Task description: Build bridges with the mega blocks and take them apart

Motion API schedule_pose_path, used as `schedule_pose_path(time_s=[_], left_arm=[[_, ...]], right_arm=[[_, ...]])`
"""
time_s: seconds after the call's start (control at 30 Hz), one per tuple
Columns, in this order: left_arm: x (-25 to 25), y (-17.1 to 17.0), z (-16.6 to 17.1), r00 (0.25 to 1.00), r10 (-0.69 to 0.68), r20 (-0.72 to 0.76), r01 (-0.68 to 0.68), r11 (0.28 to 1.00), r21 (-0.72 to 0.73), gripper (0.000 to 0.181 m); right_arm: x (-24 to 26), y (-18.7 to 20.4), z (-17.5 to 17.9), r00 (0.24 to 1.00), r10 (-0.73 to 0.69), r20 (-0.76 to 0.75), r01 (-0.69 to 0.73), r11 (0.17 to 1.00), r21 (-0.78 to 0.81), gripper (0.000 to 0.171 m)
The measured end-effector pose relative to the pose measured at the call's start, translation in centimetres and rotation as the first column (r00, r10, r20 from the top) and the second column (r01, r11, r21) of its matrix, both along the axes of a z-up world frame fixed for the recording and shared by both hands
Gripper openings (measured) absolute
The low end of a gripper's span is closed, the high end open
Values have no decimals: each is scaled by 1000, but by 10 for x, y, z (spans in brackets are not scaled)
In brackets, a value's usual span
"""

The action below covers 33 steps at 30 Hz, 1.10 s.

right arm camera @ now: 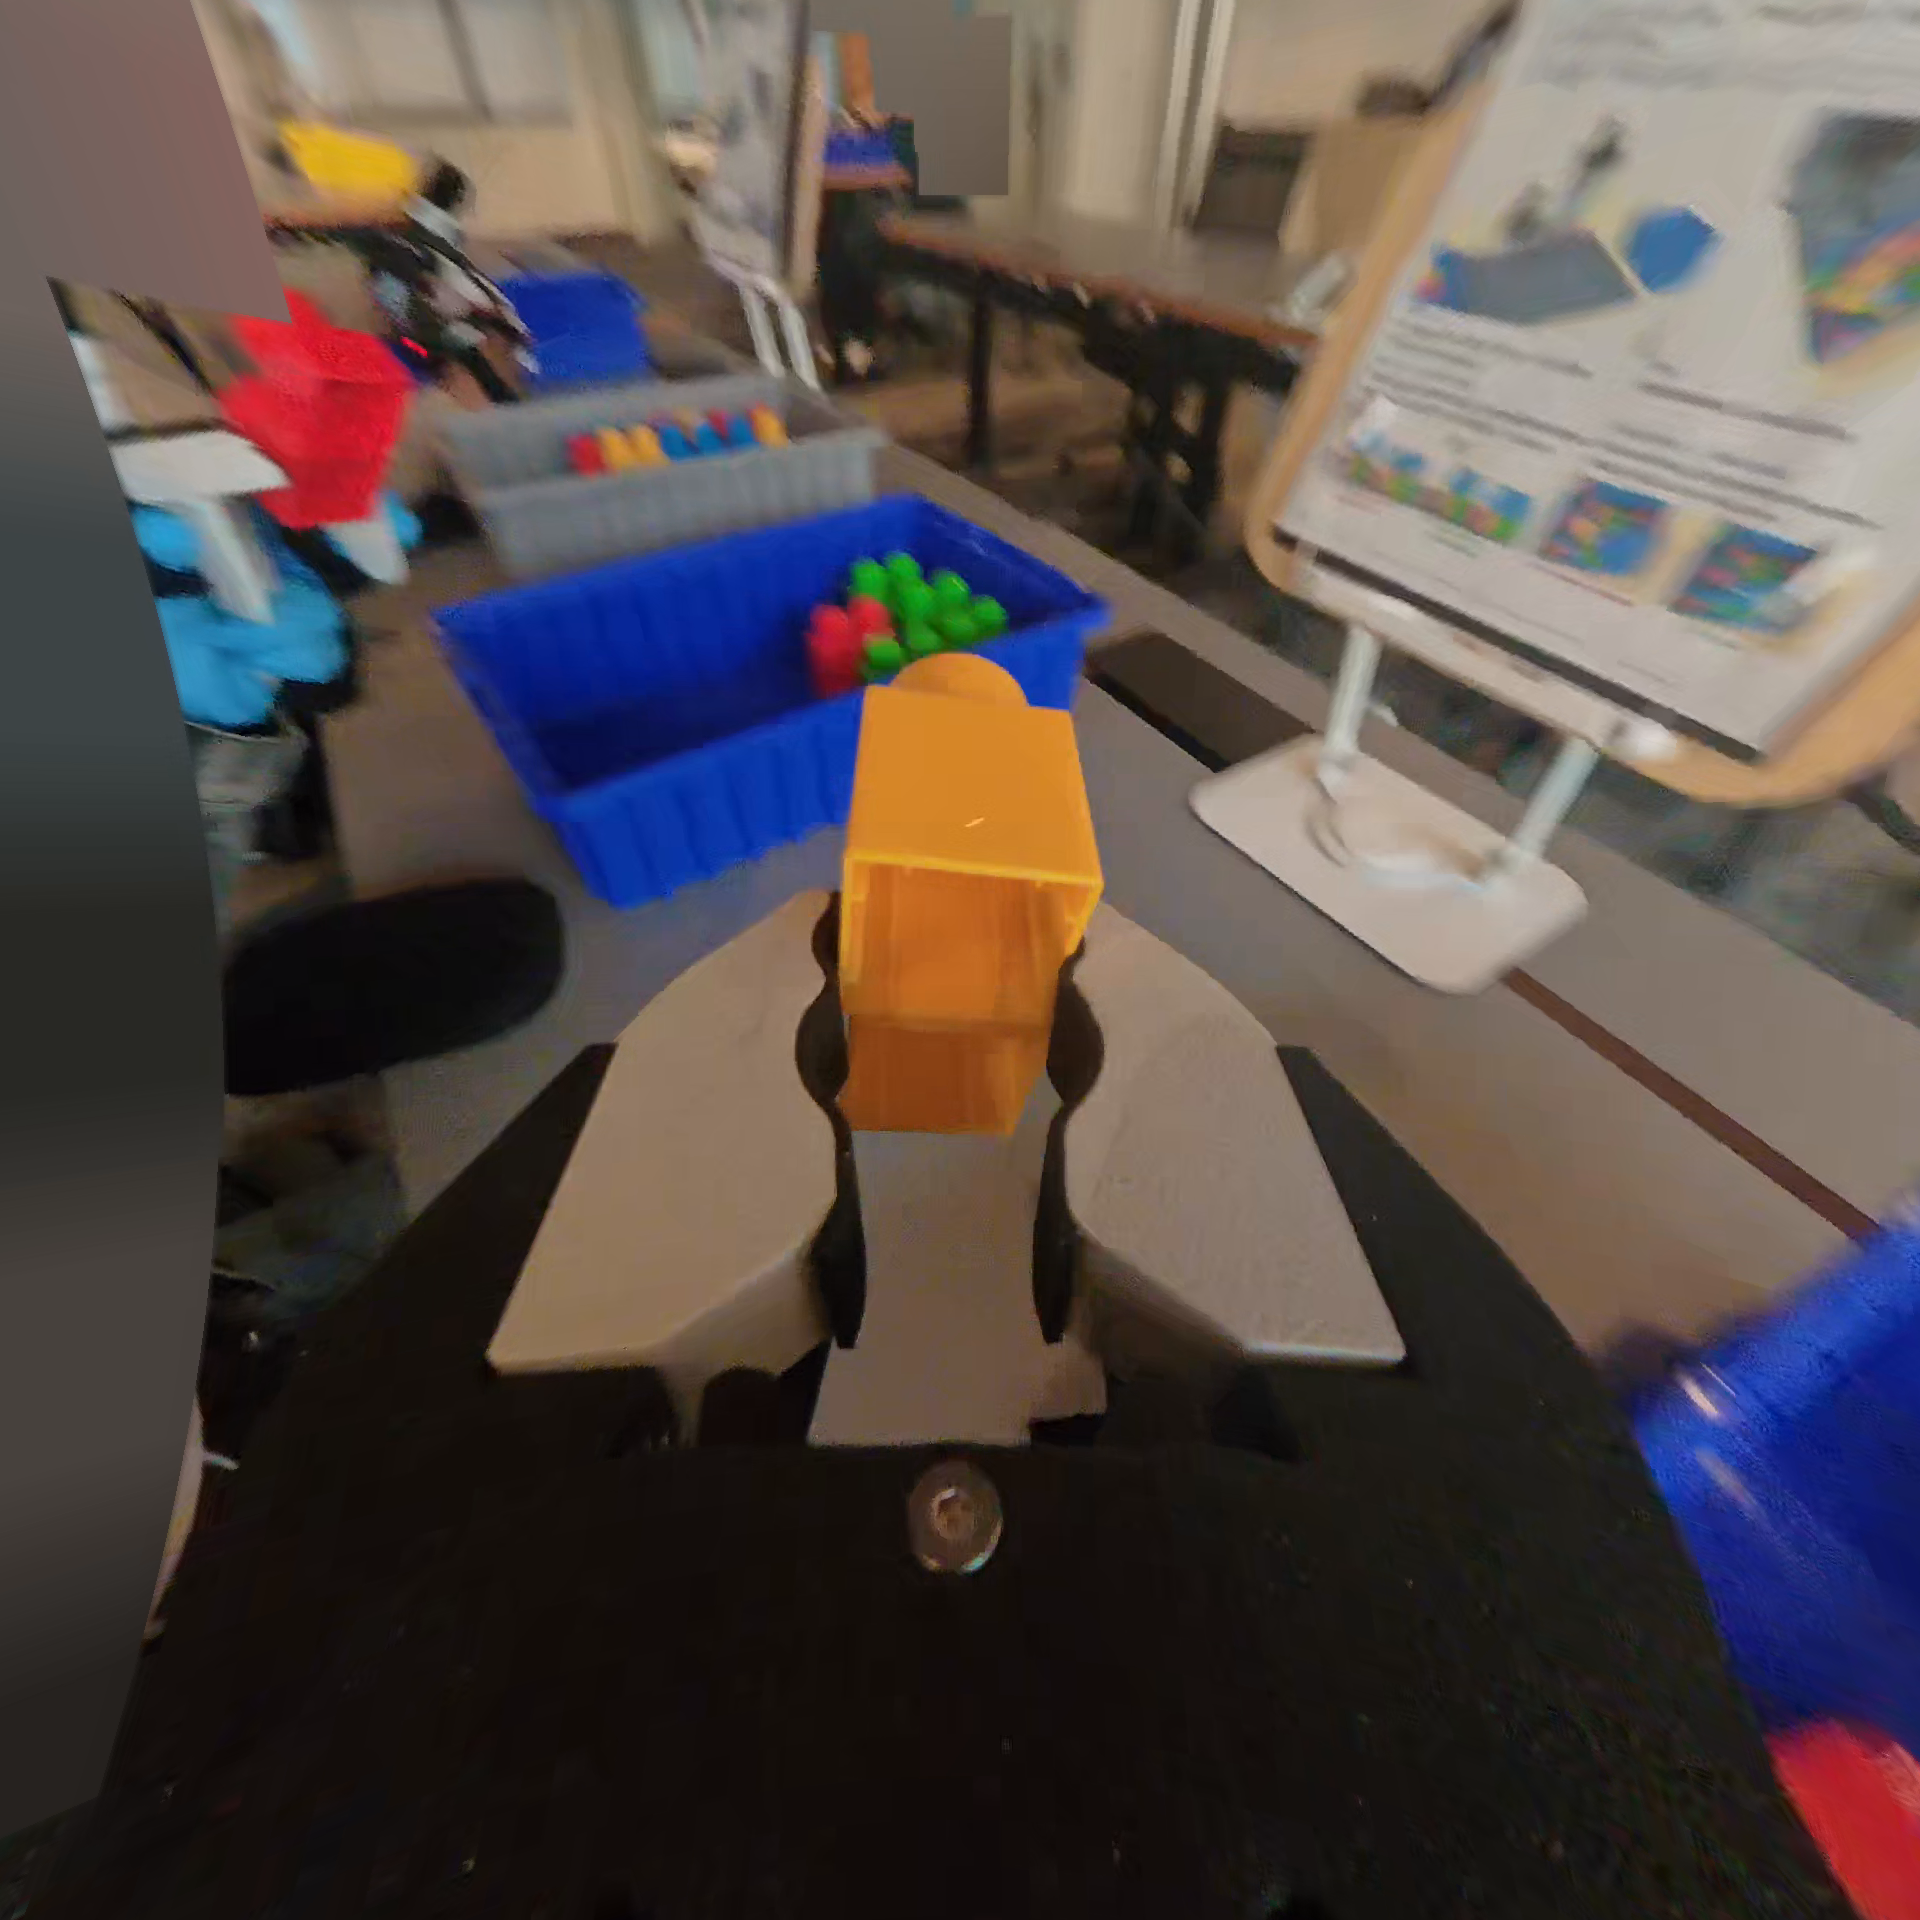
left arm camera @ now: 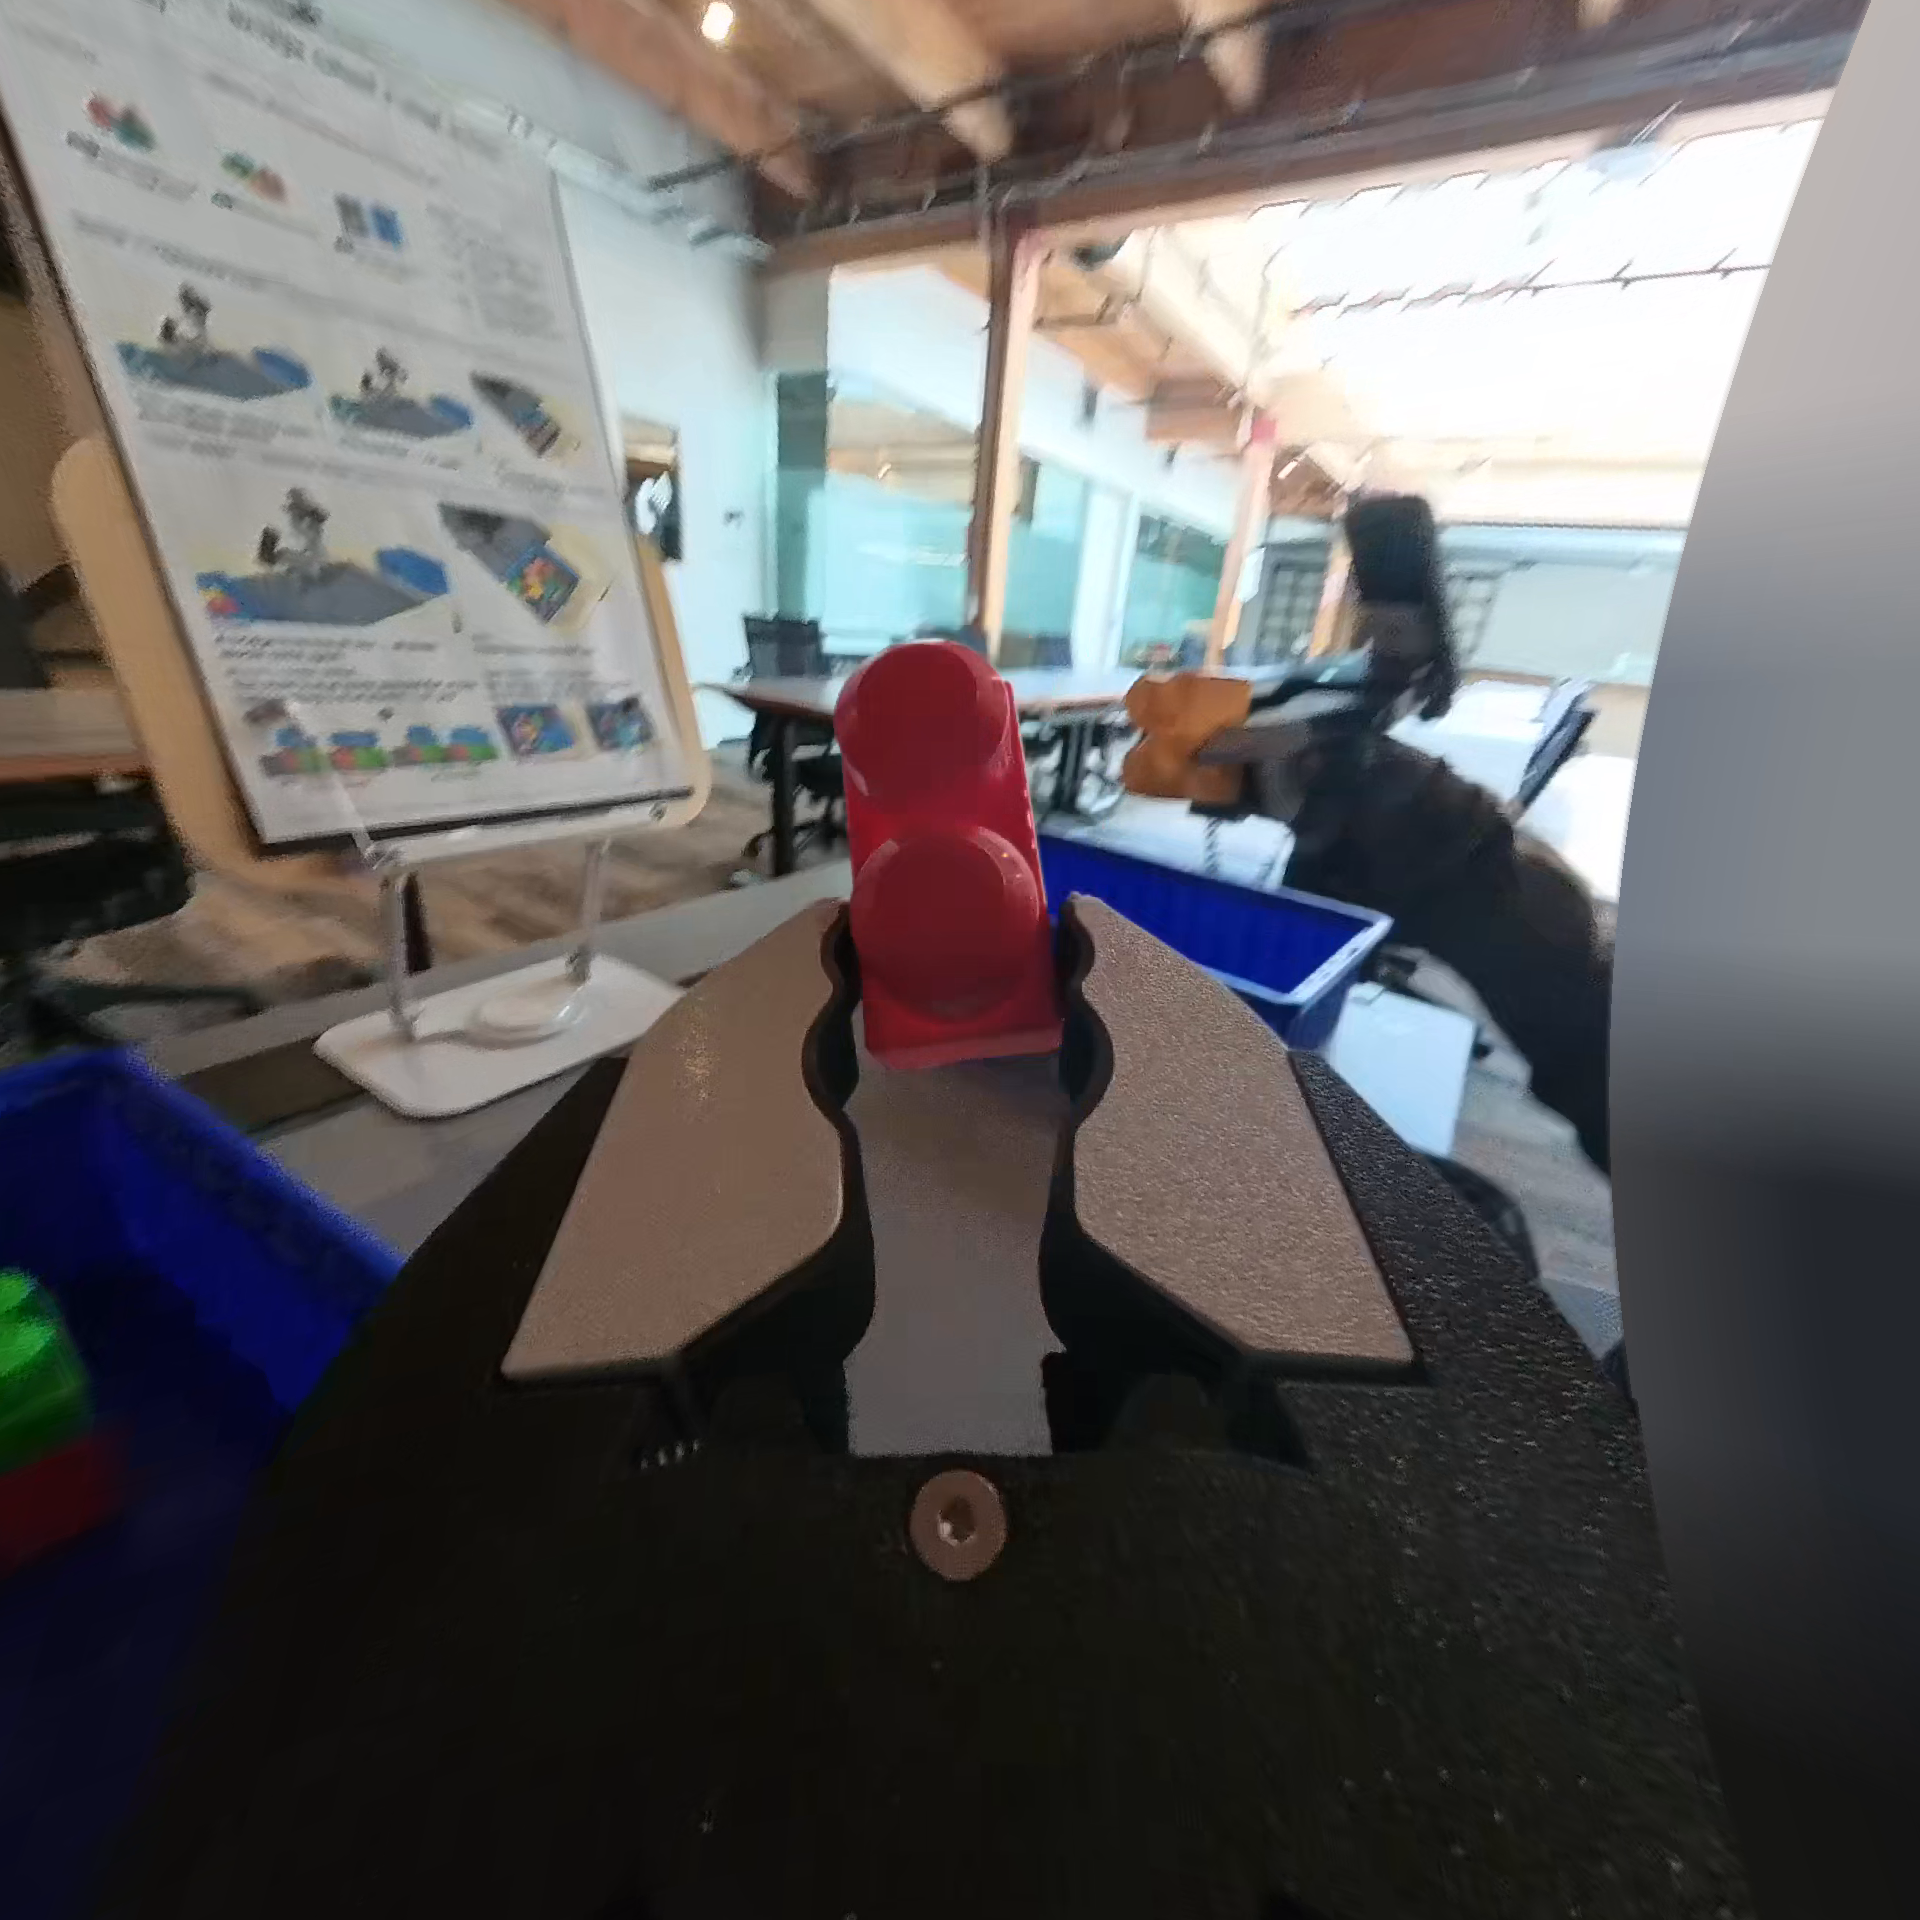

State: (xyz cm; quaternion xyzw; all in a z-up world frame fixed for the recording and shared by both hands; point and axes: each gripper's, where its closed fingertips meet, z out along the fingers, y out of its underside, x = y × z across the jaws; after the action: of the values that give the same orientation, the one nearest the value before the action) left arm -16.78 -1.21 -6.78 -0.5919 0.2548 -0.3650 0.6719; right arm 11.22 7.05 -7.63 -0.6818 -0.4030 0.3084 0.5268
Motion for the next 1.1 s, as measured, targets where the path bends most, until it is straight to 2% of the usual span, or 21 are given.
schedule_pose_path(time_s=[0.1, 0.23, 0.33, 0.47, 0.63, 0.8, 0.97, 1.1], left_arm=[[-1, 9, -13, 993, 74, -91, -78, 996, -42, 36], [1, 13, -20, 975, 129, -179, -139, 989, -43, 36], [2, 12, -21, 961, 160, -226, -171, 985, -29, 36], [4, 11, -22, 949, 173, -262, -185, 983, -21, 36], [6, 13, -26, 942, 177, -285, -193, 981, -29, 36], [7, 13, -28, 940, 173, -294, -191, 981, -32, 36], [8, 14, -30, 938, 168, -304, -186, 982, -33, 36], [13, 16, -33, 939, 145, -313, -167, 985, -45, 36]], right_arm=[[59, 29, -12, 975, -157, 157, 168, 984, -60, 36], [147, 63, -60, 835, -309, 456, 417, 895, -158, 36], [206, 70, -109, 705, -285, 649, 559, 786, -263, 36], [270, 64, -165, 555, -186, 811, 706, 621, -341, 37], [312, 57, -205, 456, -97, 885, 799, 483, -359, 37], [324, 56, -218, 456, -76, 887, 824, 413, -389, 37], [325, 61, -217, 475, -109, 873, 823, 406, -397, 39], [323, 64, -212, 488, -150, 860, 823, 409, -395, 67]])
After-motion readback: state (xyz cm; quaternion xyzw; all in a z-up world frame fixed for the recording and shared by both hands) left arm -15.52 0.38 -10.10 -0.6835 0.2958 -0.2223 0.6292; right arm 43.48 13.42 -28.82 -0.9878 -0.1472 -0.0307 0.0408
